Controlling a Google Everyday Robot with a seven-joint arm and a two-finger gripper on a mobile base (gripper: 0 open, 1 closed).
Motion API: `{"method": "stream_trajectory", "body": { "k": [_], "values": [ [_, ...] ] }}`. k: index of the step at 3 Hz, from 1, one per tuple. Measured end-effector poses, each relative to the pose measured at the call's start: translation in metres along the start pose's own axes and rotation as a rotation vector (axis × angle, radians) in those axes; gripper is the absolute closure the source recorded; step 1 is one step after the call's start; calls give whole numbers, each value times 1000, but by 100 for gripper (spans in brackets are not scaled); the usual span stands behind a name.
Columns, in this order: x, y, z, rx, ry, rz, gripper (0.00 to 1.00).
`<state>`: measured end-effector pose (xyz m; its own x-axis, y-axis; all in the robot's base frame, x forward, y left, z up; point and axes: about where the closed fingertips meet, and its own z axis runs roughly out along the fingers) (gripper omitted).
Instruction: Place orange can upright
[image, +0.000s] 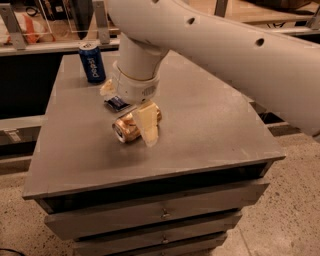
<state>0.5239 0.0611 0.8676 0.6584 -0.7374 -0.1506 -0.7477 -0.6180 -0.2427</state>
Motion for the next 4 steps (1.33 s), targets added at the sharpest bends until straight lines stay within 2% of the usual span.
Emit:
{"method": "stream_trajectory", "body": {
  "k": [2,3,4],
  "values": [
    [21,9,17,-22,51,26,0],
    [25,12,17,-25,78,26,18],
    [28,12,17,-39,116,28,41]
  ]
}}
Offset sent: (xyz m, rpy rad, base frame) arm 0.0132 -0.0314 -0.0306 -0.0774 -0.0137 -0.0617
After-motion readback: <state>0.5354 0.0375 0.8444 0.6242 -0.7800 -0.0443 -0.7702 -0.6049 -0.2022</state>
